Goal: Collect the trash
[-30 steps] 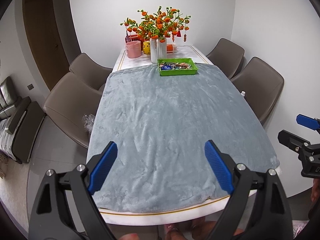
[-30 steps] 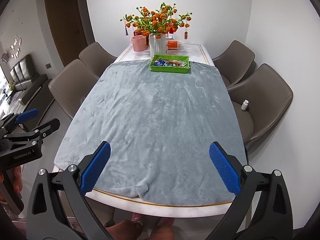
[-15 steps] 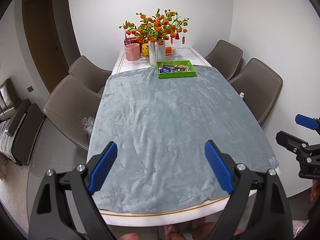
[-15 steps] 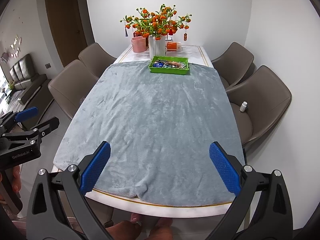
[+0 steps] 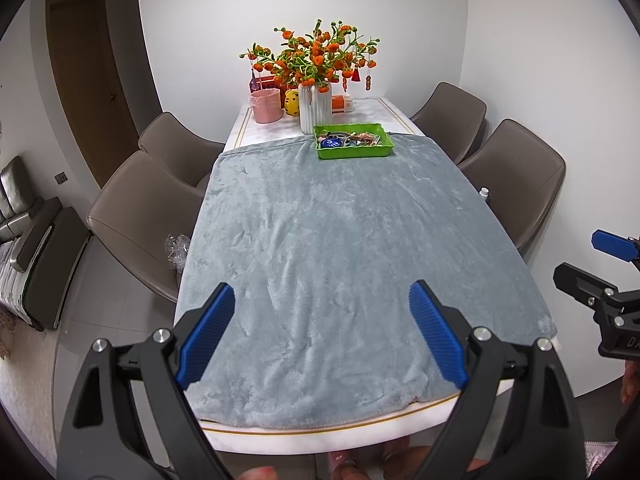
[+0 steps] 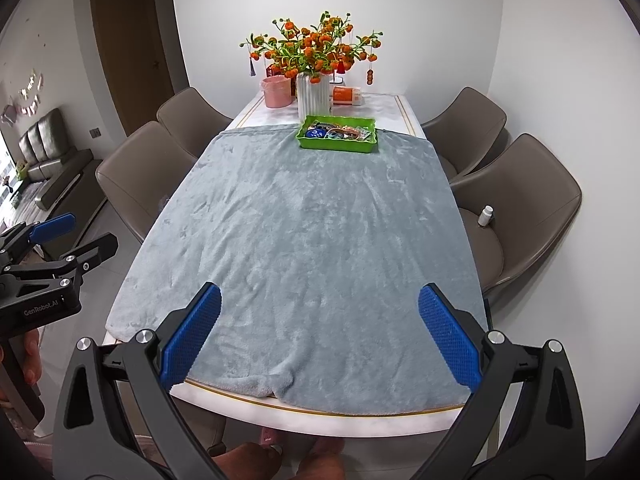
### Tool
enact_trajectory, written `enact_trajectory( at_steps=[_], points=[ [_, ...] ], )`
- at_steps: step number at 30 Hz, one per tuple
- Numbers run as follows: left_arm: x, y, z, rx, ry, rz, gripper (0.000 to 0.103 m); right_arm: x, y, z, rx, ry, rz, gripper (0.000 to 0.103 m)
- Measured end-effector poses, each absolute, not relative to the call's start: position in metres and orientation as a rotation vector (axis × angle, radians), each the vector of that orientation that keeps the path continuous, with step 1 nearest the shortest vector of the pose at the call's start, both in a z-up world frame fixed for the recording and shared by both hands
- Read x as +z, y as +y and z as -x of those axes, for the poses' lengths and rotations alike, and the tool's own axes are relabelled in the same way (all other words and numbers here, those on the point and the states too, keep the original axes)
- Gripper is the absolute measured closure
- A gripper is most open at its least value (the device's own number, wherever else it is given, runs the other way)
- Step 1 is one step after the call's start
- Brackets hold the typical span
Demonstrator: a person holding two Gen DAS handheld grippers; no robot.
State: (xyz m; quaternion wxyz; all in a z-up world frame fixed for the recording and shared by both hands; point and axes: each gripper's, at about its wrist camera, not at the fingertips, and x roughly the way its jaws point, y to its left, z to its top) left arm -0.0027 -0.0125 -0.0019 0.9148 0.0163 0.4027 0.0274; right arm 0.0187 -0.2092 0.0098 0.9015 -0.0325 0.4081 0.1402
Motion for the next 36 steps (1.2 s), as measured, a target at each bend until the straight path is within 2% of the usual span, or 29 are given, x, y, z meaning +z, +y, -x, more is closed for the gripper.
enact_trajectory(
  at_steps=[36],
  points=[
    [0.009, -0.015, -0.010, 0.055, 0.819, -0.030, 0.014, 0.013, -0.210, -0.027, 0.292, 0.835, 0.067, 0.007]
  ],
)
